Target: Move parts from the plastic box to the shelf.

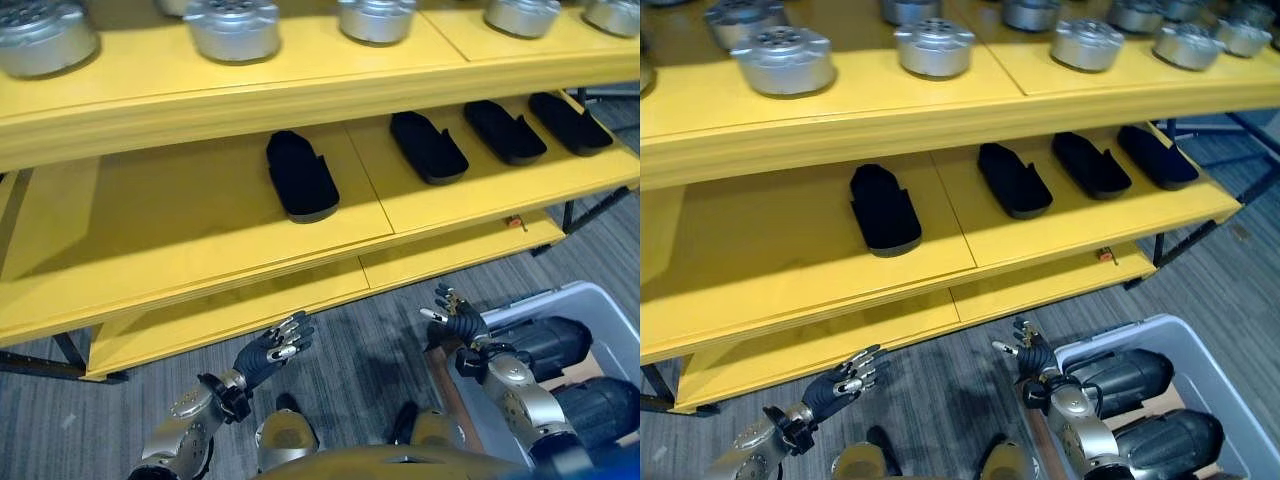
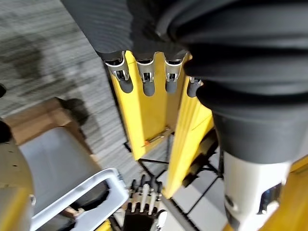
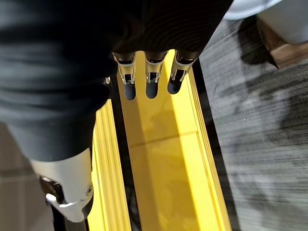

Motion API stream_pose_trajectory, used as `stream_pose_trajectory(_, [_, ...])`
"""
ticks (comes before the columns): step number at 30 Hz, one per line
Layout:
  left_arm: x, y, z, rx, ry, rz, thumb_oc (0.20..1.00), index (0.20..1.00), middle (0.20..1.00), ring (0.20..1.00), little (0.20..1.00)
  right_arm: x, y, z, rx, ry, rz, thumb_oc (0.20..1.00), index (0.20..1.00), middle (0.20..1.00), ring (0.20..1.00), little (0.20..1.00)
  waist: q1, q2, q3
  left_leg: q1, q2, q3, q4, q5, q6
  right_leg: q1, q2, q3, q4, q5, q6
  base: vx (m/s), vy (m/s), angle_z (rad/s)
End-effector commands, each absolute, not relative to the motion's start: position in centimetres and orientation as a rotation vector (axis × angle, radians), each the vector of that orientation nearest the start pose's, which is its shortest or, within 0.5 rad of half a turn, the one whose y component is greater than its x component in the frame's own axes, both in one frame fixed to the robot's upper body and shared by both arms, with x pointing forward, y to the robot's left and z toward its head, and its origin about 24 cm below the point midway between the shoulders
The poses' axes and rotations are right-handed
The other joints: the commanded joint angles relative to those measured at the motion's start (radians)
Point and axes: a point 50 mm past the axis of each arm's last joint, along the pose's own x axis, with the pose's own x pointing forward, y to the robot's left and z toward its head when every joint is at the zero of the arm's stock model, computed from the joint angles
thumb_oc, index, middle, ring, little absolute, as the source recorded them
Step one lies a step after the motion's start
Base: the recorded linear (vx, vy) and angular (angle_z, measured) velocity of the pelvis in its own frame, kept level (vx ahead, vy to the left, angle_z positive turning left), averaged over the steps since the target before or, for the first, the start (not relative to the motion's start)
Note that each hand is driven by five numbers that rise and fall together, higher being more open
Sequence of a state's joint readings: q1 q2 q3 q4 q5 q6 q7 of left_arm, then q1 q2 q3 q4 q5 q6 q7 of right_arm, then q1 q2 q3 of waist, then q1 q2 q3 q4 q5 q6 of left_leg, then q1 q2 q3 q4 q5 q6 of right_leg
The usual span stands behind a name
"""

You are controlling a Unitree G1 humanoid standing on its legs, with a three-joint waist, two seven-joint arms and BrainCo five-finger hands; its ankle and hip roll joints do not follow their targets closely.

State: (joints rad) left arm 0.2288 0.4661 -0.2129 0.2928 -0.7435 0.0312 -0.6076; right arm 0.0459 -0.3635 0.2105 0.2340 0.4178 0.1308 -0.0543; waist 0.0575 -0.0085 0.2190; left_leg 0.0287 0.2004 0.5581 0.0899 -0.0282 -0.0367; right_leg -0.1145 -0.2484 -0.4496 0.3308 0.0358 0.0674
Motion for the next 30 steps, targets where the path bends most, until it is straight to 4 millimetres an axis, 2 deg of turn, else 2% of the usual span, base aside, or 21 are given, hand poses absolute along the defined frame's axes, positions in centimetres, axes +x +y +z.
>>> stream_pose_trajectory(1, [17.7,20.0,-3.2,-0.462,0.329,-0.524,1.0,1.0,1.0,1.0,1.0,23.6,-20.9,-1.3,-0.041,0.377,-0.013,1.0,1.0,1.0,1.0,1.0,0.013,-0.006,-0.007,0.019,-0.055,-0.005,-0.005,-0.014,0.067,0.136,-0.027,-0.024,0.001,-0.12,0.086,-0.02,-0.235,-1.24])
stream_pose_trajectory(2, [17.8,20.0,-3.1,-0.472,0.326,-0.512,1.0,1.0,1.0,1.0,1.0,23.6,-20.9,-1.2,-0.046,0.377,-0.012,1.0,1.0,1.0,1.0,1.0,0.014,-0.009,-0.007,0.019,-0.049,0.001,-0.001,-0.01,0.061,0.15,-0.018,-0.035,-0.03,-0.121,0.082,-0.02,-0.361,-1.43])
stream_pose_trajectory(3, [17.9,19.8,-3.3,-0.533,0.325,-0.471,1.0,1.0,1.0,1.0,1.0,23.6,-20.9,-1.1,-0.058,0.387,-0.011,1.0,1.0,1.0,1.0,1.0,0.018,-0.022,-0.008,0.013,-0.031,0.024,0.01,0.007,0.038,0.19,0.005,-0.056,-0.123,-0.12,0.079,0.0,-0.259,-1.2])
stream_pose_trajectory(5, [17.8,19.3,-3.7,-0.589,0.352,-0.434,1.0,1.0,1.0,1.0,1.0,23.3,-21.1,-0.7,-0.083,0.369,-0.002,1.0,1.0,1.0,1.0,1.0,0.012,-0.034,-0.01,0.0,-0.003,0.033,0.007,0.039,0.009,0.216,0.034,-0.047,-0.19,-0.109,0.072,-0.01,-0.289,-0.95])
stream_pose_trajectory(7, [17.7,19.0,-3.9,-0.585,0.362,-0.423,1.0,1.0,1.0,1.0,1.0,23.2,-21.4,-0.3,-0.097,0.35,-0.007,1.0,1.0,1.0,1.0,1.0,0.008,-0.039,-0.01,-0.01,0.017,0.04,0.009,0.054,-0.008,0.22,0.04,-0.045,-0.206,-0.106,0.068,-0.02,-0.219,-0.97])
stream_pose_trajectory(12, [16.6,18.8,-4.5,-0.634,0.37,-0.376,1.0,1.0,1.0,1.0,1.0,22.5,-22.7,0.7,-0.145,0.307,-0.077,1.0,1.0,1.0,1.0,1.0,-0.02,-0.051,-0.003,-0.012,0.078,0.08,0.007,0.087,-0.043,0.214,0.054,-0.046,-0.219,-0.102,0.055,-0.02,-0.232,-0.59])
stream_pose_trajectory(19, [16.0,19.3,-4.8,-0.636,0.377,-0.35,1.0,1.0,1.0,1.0,1.0,21.4,-25.5,0.3,-0.173,0.333,-0.267,1.0,1.0,1.0,1.0,1.0,-0.071,-0.063,0.0,0.003,0.15,0.116,0.03,0.091,-0.067,0.172,0.07,-0.012,-0.171,-0.129,0.027,0.02,-0.226,-0.42])
stream_pose_trajectory(24, [16.6,18.9,-4.4,-0.613,0.33,-0.362,1.0,1.0,1.0,1.0,1.0,20.9,-27.2,0.0,-0.216,0.353,-0.347,1.0,1.0,1.0,1.0,1.0,-0.105,-0.074,-0.002,0.015,0.219,0.145,0.072,0.122,-0.103,0.155,0.092,0.015,-0.166,-0.138,0.006,0.07,-0.243,-0.5])
stream_pose_trajectory(26, [17.2,19.4,-3.9,-0.687,0.252,-0.264,1.0,1.0,1.0,1.0,1.0,20.6,-27.8,0.0,-0.255,0.355,-0.36,1.0,1.0,1.0,1.0,1.0,-0.117,-0.073,-0.002,0.018,0.265,0.157,0.1,0.157,-0.132,0.151,0.107,0.023,-0.17,-0.145,-0.008,0.1,-0.265,-0.89])
stream_pose_trajectory(30, [18.4,20.1,-3.0,-0.641,0.188,-0.234,1.0,1.0,1.0,1.0,1.0,20.5,-27.8,-0.6,-0.259,0.38,-0.355,1.0,1.0,1.0,1.0,1.0,-0.118,-0.067,-0.005,0.021,0.3,0.142,0.109,0.2,-0.162,0.138,0.117,0.033,-0.153,-0.16,-0.02,0.08,-0.191,-0.65])
